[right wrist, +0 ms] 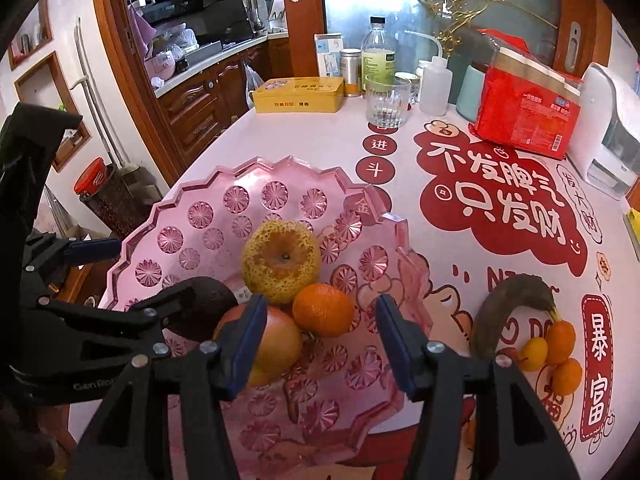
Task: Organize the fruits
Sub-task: 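Open the left tool over the bowl while the right tool releases the orange beside the apple, then withdraw both tools from the bowl toward the banana and mandarins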
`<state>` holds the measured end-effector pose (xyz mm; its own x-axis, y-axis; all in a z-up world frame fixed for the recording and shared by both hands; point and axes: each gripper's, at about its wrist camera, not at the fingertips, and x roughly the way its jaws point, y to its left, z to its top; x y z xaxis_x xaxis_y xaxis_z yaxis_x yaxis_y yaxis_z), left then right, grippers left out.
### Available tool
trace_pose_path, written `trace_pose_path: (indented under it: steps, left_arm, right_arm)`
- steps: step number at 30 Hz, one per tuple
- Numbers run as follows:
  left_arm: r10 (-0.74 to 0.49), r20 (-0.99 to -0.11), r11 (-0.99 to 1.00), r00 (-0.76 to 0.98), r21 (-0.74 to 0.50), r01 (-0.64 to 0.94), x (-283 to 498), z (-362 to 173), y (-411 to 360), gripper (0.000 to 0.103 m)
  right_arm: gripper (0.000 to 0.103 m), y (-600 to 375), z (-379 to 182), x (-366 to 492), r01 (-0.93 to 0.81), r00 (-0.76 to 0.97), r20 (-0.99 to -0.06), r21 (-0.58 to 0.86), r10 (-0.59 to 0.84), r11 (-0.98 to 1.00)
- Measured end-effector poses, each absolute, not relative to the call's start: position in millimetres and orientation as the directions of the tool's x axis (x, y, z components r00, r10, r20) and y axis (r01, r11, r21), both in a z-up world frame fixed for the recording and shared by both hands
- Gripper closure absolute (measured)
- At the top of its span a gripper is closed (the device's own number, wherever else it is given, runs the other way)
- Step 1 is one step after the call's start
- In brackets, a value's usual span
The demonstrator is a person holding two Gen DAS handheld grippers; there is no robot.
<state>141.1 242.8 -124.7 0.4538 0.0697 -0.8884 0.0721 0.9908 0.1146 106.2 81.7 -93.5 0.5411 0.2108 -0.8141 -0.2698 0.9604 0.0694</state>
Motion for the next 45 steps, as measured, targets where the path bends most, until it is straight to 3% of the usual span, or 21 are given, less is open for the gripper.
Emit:
trace_pose_path:
  steps: [27, 45]
  left_arm:
    - [0.100, -0.885, 0.989, 0.455, 0.137, 0.049, 73.8, -104.7, 239.6, 0.010]
    - [-0.025, -0.856, 0.961, 0.516, 0.121, 0.247, 66.0, -56.8, 108.8, 0.010]
  right_arm:
    - [0.046, 72.2, -87.8, 41.7, -0.313, 0.528, -0.813, 0.085, 0.247, 0.946]
    - [0.046, -47.1, -39.3, 13.9, -0.129, 0.606, -0.791, 0.005, 0.083, 0.992]
